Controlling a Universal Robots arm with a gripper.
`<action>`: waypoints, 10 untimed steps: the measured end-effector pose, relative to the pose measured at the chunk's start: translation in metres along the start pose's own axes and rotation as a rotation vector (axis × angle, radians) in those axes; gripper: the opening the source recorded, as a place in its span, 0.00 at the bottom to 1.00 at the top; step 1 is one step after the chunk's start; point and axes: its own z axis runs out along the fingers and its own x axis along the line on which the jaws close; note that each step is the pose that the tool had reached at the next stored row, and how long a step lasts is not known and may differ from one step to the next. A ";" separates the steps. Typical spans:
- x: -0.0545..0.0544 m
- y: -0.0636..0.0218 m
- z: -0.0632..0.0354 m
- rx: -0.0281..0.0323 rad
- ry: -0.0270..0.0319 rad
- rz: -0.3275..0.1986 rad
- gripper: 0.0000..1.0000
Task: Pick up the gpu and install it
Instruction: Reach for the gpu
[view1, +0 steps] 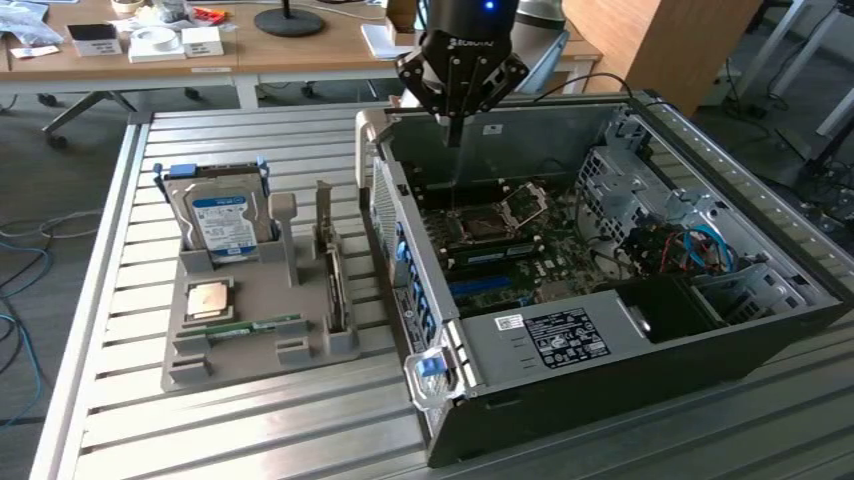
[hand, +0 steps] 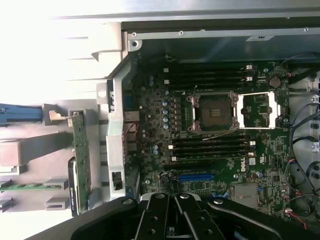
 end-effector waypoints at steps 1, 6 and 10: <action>0.001 0.0000 0.0000 -0.0001 -0.0001 0.000 0.11; 0.005 -0.0004 -0.0001 -0.0001 -0.0001 0.000 0.11; 0.009 -0.0006 -0.0002 0.0000 0.0000 0.000 0.11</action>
